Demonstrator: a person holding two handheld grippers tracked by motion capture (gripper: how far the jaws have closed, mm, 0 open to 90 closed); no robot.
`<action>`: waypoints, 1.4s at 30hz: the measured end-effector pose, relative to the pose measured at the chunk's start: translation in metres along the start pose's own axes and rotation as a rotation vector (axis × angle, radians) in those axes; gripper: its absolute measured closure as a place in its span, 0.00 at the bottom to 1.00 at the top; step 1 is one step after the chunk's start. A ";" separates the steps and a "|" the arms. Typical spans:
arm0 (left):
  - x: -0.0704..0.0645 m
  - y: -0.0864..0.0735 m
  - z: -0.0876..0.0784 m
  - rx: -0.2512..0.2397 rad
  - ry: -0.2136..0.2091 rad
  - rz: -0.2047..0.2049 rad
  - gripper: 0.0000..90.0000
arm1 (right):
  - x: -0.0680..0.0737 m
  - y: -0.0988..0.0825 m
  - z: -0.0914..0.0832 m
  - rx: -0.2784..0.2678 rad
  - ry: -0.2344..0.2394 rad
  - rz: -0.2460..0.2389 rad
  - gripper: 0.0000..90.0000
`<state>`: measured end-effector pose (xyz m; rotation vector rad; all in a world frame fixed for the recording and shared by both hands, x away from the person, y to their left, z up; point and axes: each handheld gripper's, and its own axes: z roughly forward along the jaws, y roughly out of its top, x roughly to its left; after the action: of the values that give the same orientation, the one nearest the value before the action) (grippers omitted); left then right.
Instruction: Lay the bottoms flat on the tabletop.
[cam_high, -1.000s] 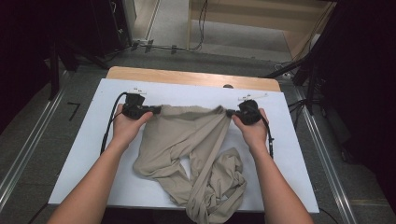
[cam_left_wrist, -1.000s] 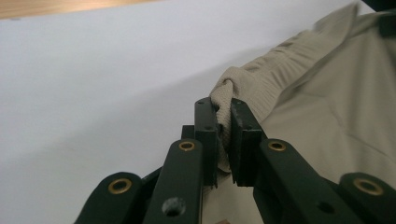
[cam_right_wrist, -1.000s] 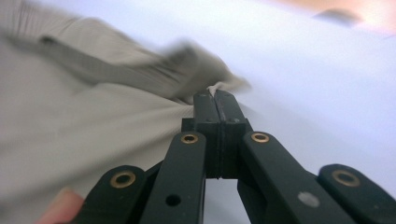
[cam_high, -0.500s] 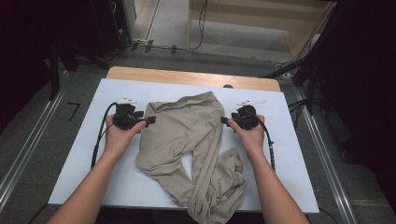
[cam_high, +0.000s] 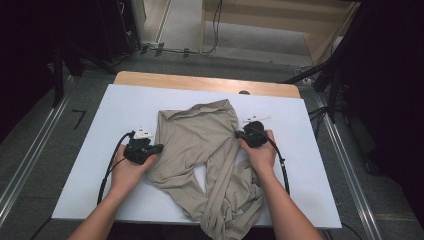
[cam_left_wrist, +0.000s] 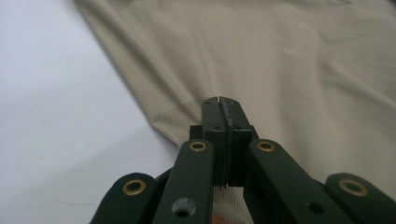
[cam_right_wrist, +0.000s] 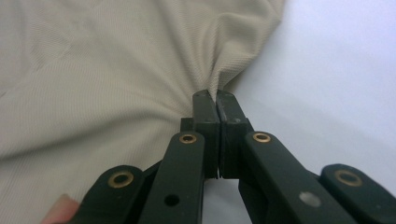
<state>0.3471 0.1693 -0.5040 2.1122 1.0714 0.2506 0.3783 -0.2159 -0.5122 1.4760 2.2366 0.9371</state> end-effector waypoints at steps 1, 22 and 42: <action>-0.002 -0.001 -0.001 0.004 -0.007 0.011 1.00 | -0.002 -0.004 -0.005 0.000 0.009 0.009 0.97; -0.011 -0.005 -0.035 -0.101 -0.231 0.025 0.71 | -0.014 -0.086 -0.106 -0.172 0.089 0.042 0.59; -0.024 0.049 0.047 0.092 -0.223 0.129 0.98 | -0.029 -0.017 -0.025 -0.048 0.129 -0.060 0.92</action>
<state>0.3847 0.1076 -0.4998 2.2337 0.8320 0.0252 0.3643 -0.2550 -0.5085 1.3561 2.3169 1.0876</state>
